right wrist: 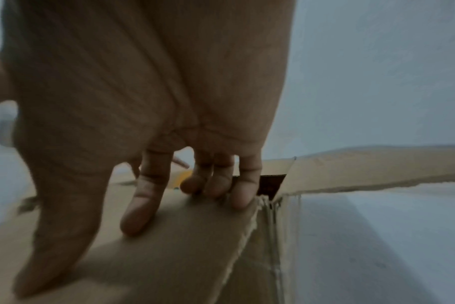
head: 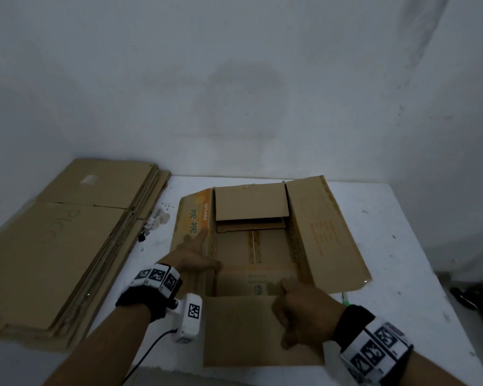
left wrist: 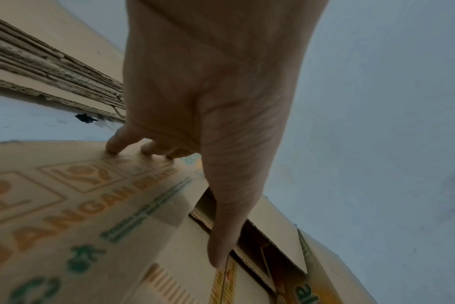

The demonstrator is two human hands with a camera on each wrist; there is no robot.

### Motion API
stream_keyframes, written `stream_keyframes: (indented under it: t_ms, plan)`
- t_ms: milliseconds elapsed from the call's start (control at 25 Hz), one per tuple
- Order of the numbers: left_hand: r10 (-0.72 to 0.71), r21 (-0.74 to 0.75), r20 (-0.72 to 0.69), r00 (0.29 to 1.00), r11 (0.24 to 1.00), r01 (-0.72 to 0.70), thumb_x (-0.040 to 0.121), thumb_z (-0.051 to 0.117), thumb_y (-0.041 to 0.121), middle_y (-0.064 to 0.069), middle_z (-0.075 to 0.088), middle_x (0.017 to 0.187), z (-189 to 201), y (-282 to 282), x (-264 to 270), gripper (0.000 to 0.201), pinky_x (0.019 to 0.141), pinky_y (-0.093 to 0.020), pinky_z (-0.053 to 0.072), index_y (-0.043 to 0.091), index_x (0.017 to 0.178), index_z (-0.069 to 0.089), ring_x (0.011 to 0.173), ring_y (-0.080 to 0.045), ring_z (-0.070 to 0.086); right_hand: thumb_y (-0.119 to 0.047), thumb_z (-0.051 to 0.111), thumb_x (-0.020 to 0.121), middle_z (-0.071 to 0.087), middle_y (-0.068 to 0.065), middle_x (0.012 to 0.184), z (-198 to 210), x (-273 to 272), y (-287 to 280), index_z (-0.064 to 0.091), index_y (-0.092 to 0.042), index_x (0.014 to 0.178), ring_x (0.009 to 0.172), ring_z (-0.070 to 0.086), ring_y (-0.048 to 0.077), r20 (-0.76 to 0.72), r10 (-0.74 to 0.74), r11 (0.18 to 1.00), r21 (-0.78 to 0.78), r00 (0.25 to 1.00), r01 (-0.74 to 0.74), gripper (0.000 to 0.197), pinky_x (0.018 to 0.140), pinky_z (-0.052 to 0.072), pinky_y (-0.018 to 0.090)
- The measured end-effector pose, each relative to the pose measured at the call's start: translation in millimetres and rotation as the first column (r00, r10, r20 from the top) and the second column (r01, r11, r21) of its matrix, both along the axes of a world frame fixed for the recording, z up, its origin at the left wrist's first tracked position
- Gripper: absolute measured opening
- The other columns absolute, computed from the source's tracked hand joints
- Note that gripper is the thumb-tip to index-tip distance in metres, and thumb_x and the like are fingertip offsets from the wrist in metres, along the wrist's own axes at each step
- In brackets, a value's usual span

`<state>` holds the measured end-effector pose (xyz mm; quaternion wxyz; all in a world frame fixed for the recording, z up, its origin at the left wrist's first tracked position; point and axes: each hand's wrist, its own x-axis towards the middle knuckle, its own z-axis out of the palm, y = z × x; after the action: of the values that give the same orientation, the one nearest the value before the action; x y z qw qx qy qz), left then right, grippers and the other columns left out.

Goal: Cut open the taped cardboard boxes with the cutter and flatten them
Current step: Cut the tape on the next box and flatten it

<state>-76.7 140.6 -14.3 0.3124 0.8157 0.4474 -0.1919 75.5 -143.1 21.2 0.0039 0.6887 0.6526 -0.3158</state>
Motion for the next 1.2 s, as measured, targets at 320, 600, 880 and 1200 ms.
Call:
stream_keyframes:
  t_ms: [320, 600, 880, 1200]
  plan:
    - [0.011, 0.077, -0.039, 0.999, 0.997, -0.008, 0.074, 0.077, 0.06, -0.016, -0.032, 0.159, 9, -30, 17, 0.133, 0.119, -0.065, 0.003, 0.034, 0.151, -0.028, 0.147, -0.044, -0.022, -0.024, 0.05, 0.101, 0.059, -0.002, 0.08, 19, 58, 84, 0.06, -0.015, 0.079, 0.077, 0.056, 0.017, -0.137, -0.304, 0.946, 0.07, 0.943, 0.315, 0.026, 0.066, 0.043, 0.024]
    - [-0.134, 0.062, -0.076, 0.988, 0.988, 0.138, 0.061, 0.079, 0.072, -0.015, -0.045, 0.152, -10, -38, 10, 0.144, 0.115, -0.071, 0.012, 0.042, 0.146, -0.034, 0.144, -0.045, -0.03, -0.02, 0.047, 0.101, 0.064, 0.015, 0.12, -5, 86, 163, 0.065, -0.005, 0.122, 0.103, 0.063, 0.032, 0.069, -0.237, 0.965, -0.102, 0.969, 0.243, 0.031, 0.079, 0.047, 0.032]
    - [-0.19, 0.015, -0.137, 0.972, 0.981, 0.193, 0.065, 0.09, 0.042, -0.012, -0.053, 0.145, -10, -33, 9, 0.148, 0.115, -0.07, 0.01, 0.051, 0.141, -0.037, 0.143, -0.042, -0.033, -0.018, 0.049, 0.097, 0.064, 0.014, 0.122, -5, 80, 198, 0.061, -0.01, 0.128, 0.109, 0.063, 0.033, 0.039, -0.427, 0.898, 0.138, 0.903, 0.418, 0.035, 0.09, 0.053, 0.038]
    - [-0.222, 0.031, -0.165, 0.961, 0.973, 0.23, 0.073, 0.084, 0.031, -0.014, -0.053, 0.145, -17, -30, 11, 0.137, 0.113, -0.07, 0.014, 0.047, 0.145, -0.032, 0.143, -0.043, -0.032, -0.027, 0.047, 0.096, 0.027, 0.015, 0.157, 33, 128, 269, 0.03, -0.021, 0.149, 0.14, 0.028, 0.041, 0.196, -0.483, 0.833, 0.402, 0.853, 0.38, 0.056, 0.108, 0.036, 0.057]
